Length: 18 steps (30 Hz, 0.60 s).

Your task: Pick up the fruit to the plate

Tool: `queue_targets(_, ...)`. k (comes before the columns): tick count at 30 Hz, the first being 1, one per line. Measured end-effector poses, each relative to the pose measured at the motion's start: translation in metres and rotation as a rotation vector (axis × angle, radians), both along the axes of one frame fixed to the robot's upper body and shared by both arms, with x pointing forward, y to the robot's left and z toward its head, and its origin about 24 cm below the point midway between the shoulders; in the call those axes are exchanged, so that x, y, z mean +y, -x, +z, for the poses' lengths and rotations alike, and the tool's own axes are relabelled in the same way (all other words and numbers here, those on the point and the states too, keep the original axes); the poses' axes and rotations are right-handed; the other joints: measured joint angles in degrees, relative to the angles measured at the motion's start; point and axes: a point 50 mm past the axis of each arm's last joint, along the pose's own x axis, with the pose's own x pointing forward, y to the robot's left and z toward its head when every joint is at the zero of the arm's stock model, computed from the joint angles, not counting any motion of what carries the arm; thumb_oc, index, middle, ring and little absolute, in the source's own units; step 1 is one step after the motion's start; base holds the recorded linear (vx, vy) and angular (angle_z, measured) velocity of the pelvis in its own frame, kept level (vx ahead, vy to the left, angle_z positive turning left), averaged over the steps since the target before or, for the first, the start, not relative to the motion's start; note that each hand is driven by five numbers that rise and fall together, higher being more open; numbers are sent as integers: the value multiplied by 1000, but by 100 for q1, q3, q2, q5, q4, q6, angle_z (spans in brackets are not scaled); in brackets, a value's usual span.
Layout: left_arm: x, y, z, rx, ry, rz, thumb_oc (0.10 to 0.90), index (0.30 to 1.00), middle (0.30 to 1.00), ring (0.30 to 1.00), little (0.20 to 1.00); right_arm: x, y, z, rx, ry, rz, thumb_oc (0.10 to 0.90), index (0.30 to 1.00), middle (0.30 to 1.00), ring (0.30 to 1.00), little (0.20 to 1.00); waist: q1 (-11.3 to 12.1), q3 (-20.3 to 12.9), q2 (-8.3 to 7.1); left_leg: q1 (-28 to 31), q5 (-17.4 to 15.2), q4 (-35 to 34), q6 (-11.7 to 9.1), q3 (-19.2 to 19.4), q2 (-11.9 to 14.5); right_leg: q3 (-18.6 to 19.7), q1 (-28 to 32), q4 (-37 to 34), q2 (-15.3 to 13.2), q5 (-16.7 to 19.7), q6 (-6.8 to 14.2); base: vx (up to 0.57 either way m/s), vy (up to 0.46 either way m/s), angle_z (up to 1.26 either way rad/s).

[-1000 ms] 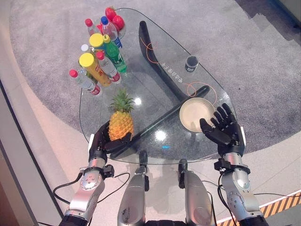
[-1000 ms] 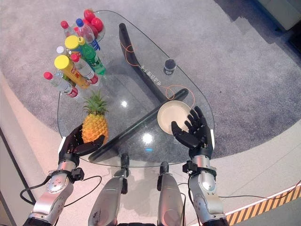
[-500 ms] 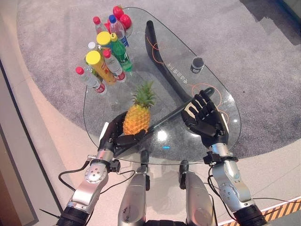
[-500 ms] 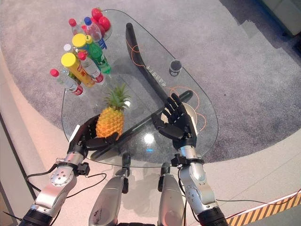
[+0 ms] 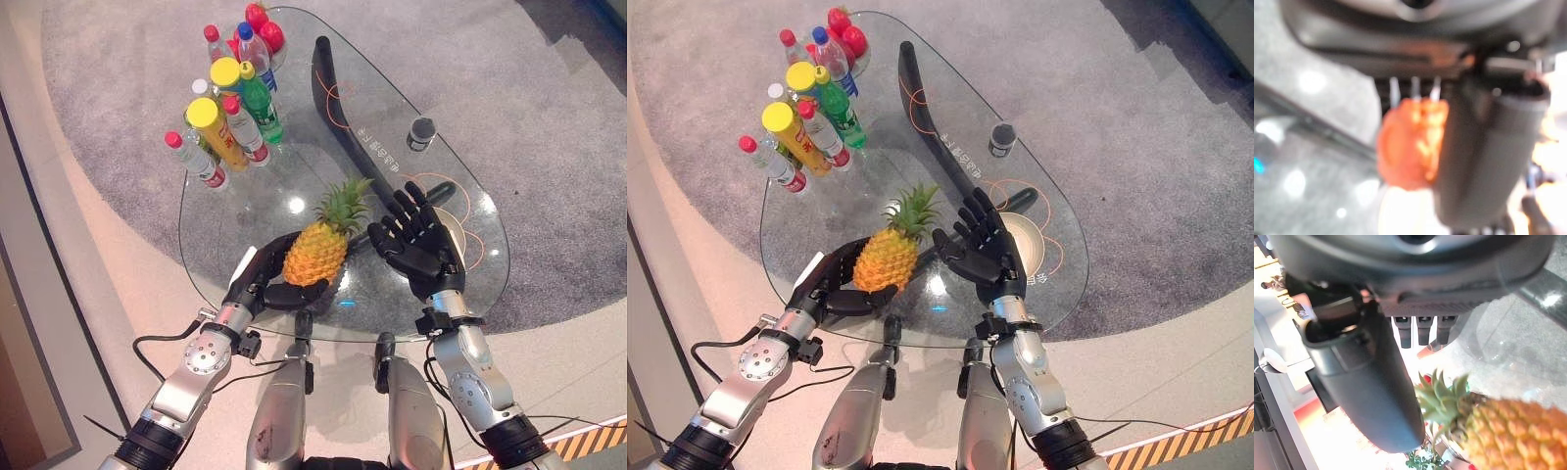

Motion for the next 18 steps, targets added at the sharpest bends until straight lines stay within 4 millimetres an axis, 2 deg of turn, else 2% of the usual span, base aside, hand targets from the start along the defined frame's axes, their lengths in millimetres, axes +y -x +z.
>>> queue_targets(7,0,1,-1,9,-35,-40,100,300,300,300,200,4,-1,-14,89,-64,89,800,900,900,900,900,13,0,0,1,1,0,0,-83,-56,-93,59,1,-68,-33,34,7,-3,8)
queue_targets(10,4,1,0,5,-56,-40,100,300,300,300,200,9,0,-22,130,-79,181,800,900,900,900,900,58,0,0,5,1,3,0,-93,-67,-103,69,10,-78,-38,40,0,0,0)
queue_targets(18,13,2,3,3,-99,-50,100,300,300,300,200,-3,0,-27,140,-34,294,800,900,900,900,900,146,0,0,4,2,70,1,-119,-101,-125,90,77,-118,-81,54,6,-3,2)
